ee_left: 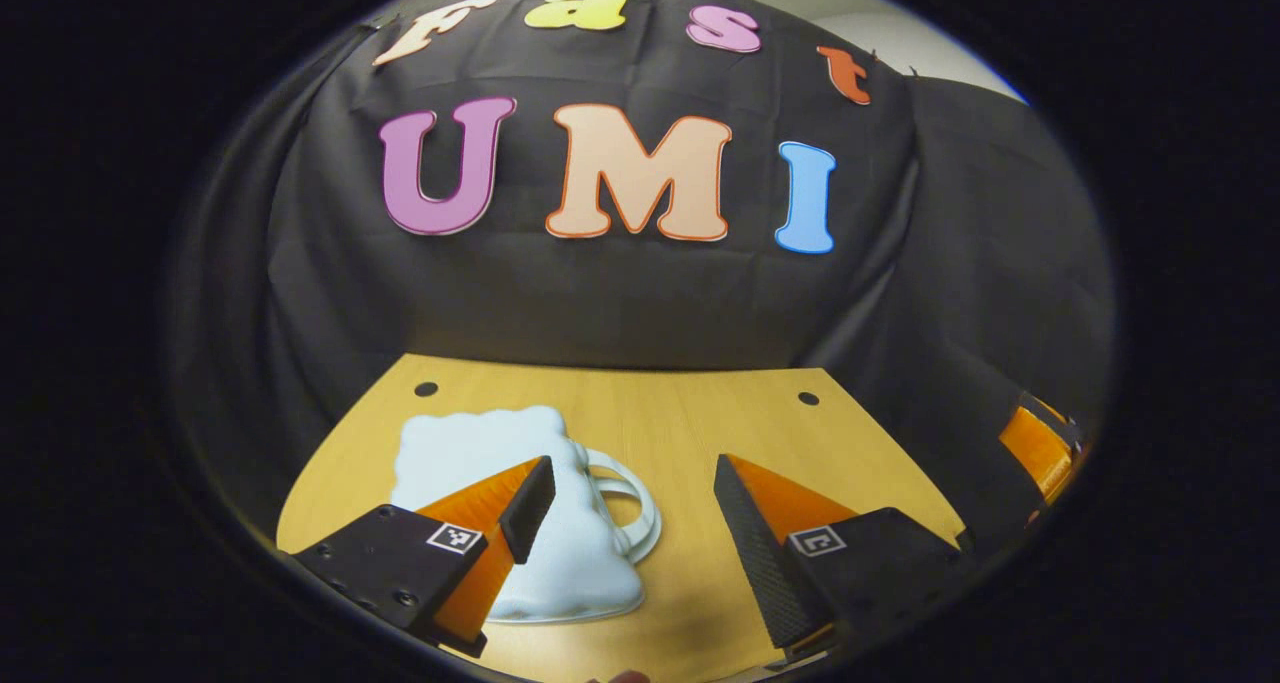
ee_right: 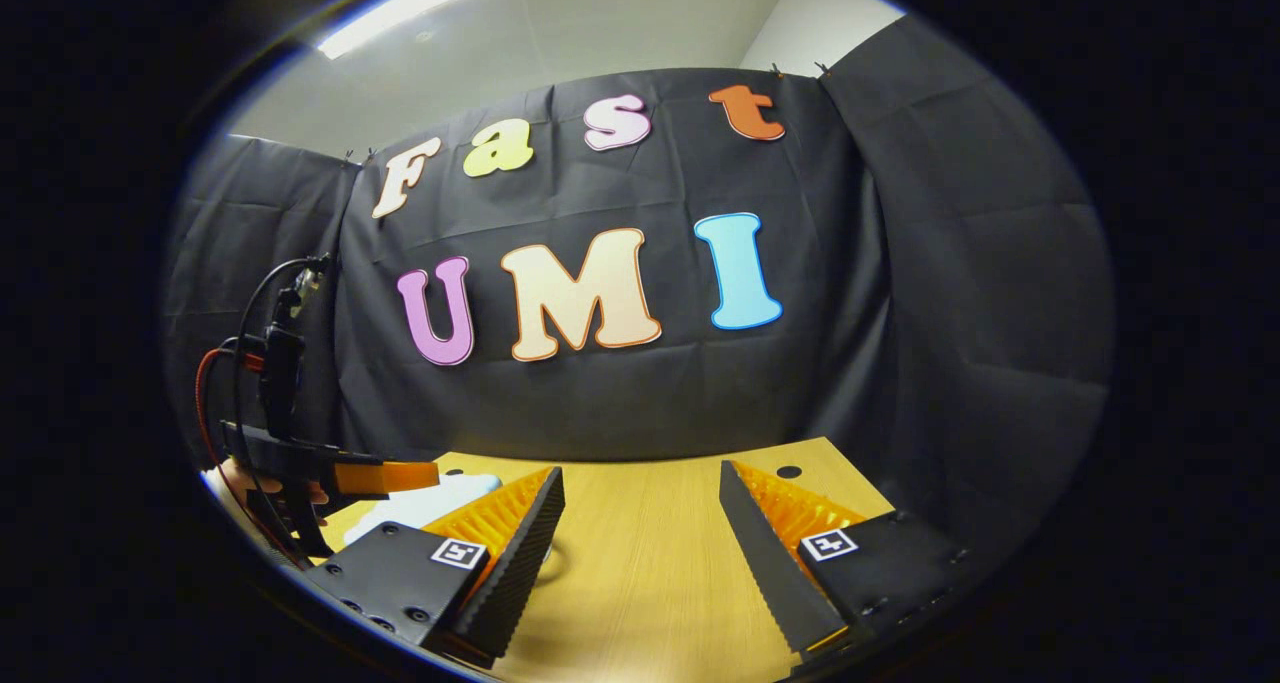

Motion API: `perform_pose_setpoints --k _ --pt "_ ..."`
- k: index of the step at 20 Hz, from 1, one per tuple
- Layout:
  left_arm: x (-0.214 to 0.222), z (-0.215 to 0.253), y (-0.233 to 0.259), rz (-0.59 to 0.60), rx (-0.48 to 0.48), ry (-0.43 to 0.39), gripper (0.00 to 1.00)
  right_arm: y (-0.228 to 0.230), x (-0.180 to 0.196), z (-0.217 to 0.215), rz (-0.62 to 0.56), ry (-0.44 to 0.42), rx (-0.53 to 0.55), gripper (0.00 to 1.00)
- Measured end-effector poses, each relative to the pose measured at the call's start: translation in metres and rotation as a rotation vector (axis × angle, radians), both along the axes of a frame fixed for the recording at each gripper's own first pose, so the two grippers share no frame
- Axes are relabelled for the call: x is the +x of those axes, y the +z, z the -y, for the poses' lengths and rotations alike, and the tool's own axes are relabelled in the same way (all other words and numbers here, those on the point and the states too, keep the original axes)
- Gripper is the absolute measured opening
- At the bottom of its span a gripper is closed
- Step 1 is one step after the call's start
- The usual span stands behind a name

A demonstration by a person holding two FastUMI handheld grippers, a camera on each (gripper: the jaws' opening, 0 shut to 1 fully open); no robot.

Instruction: First open the suitcase, pack the skin care products into it, and then close the suitcase.

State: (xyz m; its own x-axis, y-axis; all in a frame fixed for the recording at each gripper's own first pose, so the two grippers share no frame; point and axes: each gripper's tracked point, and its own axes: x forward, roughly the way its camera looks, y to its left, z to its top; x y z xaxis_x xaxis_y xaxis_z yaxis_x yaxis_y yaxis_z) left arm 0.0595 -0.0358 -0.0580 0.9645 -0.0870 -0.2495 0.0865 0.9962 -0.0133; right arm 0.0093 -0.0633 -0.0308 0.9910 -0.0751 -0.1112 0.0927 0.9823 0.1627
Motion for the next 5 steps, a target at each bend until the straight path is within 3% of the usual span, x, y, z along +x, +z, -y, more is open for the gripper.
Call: perform_pose_setpoints --k 3,5 --pt "-0.008 0.011 -0.003 -0.003 -0.001 -0.037 0.92 0.004 -0.001 -0.004 0.005 -0.003 -0.001 0.98" --pt "-0.012 0.016 -0.010 -0.032 0.014 -0.073 0.95 0.005 -0.002 -0.009 0.008 -0.003 0.004 0.98"
